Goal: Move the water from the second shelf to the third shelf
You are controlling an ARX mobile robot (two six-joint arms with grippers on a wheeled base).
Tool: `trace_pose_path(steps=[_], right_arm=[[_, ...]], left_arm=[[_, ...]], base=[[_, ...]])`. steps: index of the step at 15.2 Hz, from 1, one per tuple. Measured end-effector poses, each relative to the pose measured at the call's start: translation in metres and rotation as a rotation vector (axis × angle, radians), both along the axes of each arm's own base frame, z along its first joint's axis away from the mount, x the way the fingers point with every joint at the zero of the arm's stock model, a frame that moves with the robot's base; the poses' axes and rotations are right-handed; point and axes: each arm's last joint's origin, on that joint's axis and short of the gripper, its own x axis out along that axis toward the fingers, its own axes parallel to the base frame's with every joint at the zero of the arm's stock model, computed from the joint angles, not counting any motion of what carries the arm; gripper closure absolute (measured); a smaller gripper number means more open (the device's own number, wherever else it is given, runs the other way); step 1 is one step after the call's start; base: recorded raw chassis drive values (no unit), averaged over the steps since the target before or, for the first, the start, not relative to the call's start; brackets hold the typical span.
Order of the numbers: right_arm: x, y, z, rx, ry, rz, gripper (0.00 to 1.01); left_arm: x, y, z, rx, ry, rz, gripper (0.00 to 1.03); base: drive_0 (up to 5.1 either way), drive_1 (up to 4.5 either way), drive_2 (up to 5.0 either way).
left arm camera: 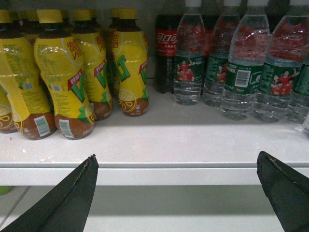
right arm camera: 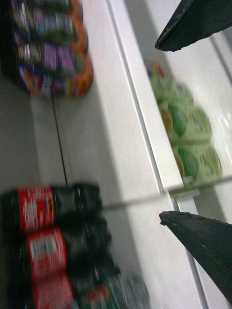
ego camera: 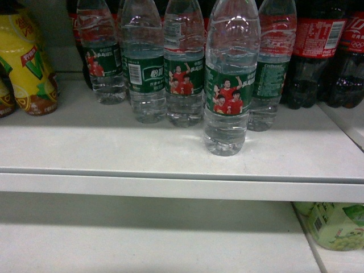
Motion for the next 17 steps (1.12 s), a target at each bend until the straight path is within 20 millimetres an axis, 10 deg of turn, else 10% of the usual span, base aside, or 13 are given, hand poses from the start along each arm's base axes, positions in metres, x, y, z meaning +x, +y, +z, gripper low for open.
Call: trace_pose_path(steps=[2,5,17], right_arm=[[0.002,-0.021,0.017,-0.014,-0.04,-0.52,0.03],[0.018,-0.05,0.066,-0.039,-0.142,-0.574,0.03],[0.124,-0.016,0.067,-0.108,0.038,0.383,0.03]], left_arm=[[0.0,0.0,0.0,0.0,0.002,0.002,0.05],[0.0,0.0,0.0,0.0,0.001,0.0,0.05],[0.0,0.0,0.0,0.0,0.0,0.0,0.05]], base=[[0.0,0.0,0.0],[0.0,0.0,0.0],[0.0,0.0,0.0]])
